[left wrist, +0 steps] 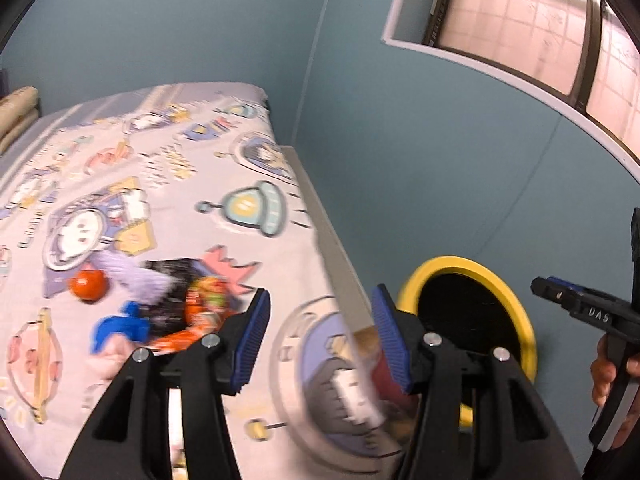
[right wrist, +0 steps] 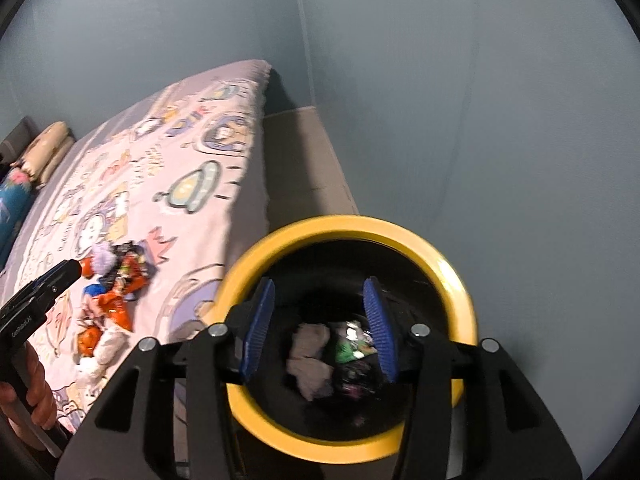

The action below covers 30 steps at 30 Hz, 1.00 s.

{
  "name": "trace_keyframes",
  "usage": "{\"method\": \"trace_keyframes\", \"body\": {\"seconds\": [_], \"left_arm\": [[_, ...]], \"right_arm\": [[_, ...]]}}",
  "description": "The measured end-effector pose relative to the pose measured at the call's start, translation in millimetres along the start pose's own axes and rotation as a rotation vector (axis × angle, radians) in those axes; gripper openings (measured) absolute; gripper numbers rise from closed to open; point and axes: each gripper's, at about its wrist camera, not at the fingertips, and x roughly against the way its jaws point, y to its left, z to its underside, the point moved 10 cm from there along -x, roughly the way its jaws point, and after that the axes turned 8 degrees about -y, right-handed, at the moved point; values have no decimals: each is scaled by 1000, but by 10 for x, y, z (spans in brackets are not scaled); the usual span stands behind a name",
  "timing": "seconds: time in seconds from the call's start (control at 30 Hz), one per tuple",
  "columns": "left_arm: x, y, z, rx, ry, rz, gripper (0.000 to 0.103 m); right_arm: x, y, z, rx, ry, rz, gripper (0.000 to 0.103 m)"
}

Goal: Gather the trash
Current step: 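Move both tools back over the trash pile on the bed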

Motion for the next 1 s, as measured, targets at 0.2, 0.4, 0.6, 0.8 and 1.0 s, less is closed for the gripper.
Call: {"method": "trace_keyframes", "body": {"seconds": [0.2, 0.4, 0.6, 0.8, 1.0], "left_arm": [[420, 620, -92, -13, -58, -99, 65], [725, 1182, -122, 5, -90, -178, 77], [874, 1673, 40, 57, -87, -253, 80], [856, 1987, 347, 96, -49, -294, 81], [730, 2275, 614, 124, -3, -328, 81]], "right_arm": [[-29, 614, -95, 34, -30, -94, 52], [-143, 1251, -64, 66, -22, -191, 57], [-300, 1727, 57, 104, 8, -249, 57], [-513, 2067, 231, 121, 53, -285, 58], [-756, 2304, 430, 133, 115, -307, 58]]}}
